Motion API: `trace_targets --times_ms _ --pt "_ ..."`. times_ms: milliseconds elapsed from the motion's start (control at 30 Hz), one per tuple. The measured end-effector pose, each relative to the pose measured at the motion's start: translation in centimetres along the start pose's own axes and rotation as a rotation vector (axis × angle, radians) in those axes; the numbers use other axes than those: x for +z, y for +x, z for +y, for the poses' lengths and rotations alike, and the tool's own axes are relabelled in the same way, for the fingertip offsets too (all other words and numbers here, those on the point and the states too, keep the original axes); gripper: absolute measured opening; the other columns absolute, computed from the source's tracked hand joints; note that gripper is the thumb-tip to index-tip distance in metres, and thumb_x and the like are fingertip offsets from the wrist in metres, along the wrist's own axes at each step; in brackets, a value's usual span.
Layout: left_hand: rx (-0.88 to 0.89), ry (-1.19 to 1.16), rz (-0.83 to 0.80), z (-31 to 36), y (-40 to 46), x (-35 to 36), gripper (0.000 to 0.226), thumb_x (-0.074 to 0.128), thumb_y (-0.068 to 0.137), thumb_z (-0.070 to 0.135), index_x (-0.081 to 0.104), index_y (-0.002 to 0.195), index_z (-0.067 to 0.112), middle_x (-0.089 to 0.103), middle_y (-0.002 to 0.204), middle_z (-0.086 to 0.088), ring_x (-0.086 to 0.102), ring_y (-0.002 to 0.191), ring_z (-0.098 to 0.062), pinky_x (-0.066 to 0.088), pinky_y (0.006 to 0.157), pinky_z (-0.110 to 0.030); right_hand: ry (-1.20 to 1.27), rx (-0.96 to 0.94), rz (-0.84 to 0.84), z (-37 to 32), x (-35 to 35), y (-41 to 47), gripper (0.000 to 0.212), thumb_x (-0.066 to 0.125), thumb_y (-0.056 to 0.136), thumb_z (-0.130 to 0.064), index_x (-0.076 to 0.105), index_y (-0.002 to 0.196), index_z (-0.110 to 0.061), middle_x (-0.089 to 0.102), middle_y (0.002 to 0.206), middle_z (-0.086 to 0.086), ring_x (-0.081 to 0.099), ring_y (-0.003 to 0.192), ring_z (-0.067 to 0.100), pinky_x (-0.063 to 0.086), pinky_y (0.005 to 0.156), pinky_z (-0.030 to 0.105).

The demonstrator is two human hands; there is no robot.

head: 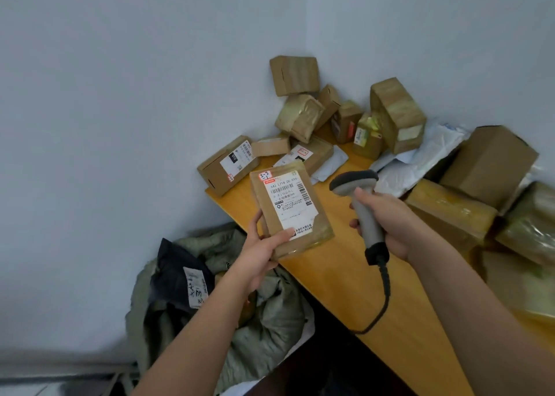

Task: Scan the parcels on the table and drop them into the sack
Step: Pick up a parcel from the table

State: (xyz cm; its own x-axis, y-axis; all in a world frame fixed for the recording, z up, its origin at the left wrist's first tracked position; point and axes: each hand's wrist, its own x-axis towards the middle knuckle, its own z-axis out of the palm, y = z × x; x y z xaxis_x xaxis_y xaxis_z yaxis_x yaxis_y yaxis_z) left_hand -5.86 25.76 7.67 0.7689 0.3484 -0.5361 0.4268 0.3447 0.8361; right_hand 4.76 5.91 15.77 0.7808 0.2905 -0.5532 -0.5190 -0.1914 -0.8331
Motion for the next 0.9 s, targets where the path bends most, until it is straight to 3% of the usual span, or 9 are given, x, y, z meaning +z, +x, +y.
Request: trace_targets --times_ms 100,267,467,600,800,900 --pt "0.027 -0.054 0.099 -0.1 -0.5 1.4 0.095 0.081 0.077 0.017 0.021 0.146 0.041 0.062 0.129 0.000 0.068 0.104 -0.023 0.059 0.069 -0.032 -0.034 -0.098 -0.096 -2.4 -1.3 -2.5 0.029 0.052 0.100 -0.033 0.056 0.116 -0.009 0.059 0.108 0.011 0.061 0.070 0.018 0.048 0.066 0.032" --pt "0.053 -0.088 0.183 -0.8 -0.3 4.3 0.104 0.085 0.072 0.020 0.017 0.150 0.037 0.056 0.136 -0.002 0.065 0.108 -0.024 0.056 0.088 -0.043 -0.082 -0.205 -0.204 -5.0 -5.4 -6.4 0.025 0.051 0.101 -0.032 0.058 0.110 -0.010 0.060 0.104 0.010 0.061 0.063 0.013 0.048 0.066 0.033" --pt "0.075 -0.074 0.254 -1.3 -0.8 6.3 0.105 0.086 0.071 0.021 0.018 0.149 0.038 0.054 0.137 -0.004 0.064 0.109 -0.025 0.054 0.094 -0.046 -0.110 -0.233 -0.266 -6.4 -9.2 -9.3 0.035 0.050 0.100 -0.033 0.058 0.113 -0.001 0.059 0.084 0.006 0.059 0.049 0.008 0.049 0.047 0.020" --pt "0.077 -0.064 0.291 -1.2 -0.7 6.8 0.106 0.086 0.071 0.017 0.018 0.150 0.036 0.053 0.136 -0.005 0.062 0.109 -0.026 0.054 0.094 -0.047 -0.101 -0.261 -0.284 -6.7 -10.9 -10.5 0.034 0.050 0.099 -0.033 0.060 0.111 -0.002 0.059 0.082 0.007 0.058 0.051 0.009 0.049 0.048 0.021" --pt "0.040 -0.051 0.299 -1.6 0.0 7.7 0.109 0.087 0.069 0.017 0.016 0.149 0.037 0.053 0.137 -0.007 0.062 0.110 -0.029 0.053 0.094 -0.050 -0.055 -0.278 -0.271 -6.8 -13.0 -11.2 0.037 0.053 0.097 -0.034 0.059 0.114 -0.001 0.062 0.097 0.011 0.057 0.059 0.013 0.050 0.059 0.028" --pt "0.024 -0.065 0.292 -1.7 0.4 8.1 0.111 0.088 0.068 0.016 0.016 0.149 0.040 0.053 0.137 -0.006 0.063 0.110 -0.030 0.052 0.095 -0.051 -0.032 -0.280 -0.261 -7.0 -13.7 -11.4 0.037 0.053 0.098 -0.033 0.059 0.114 -0.001 0.062 0.095 0.011 0.057 0.057 0.013 0.050 0.056 0.026"
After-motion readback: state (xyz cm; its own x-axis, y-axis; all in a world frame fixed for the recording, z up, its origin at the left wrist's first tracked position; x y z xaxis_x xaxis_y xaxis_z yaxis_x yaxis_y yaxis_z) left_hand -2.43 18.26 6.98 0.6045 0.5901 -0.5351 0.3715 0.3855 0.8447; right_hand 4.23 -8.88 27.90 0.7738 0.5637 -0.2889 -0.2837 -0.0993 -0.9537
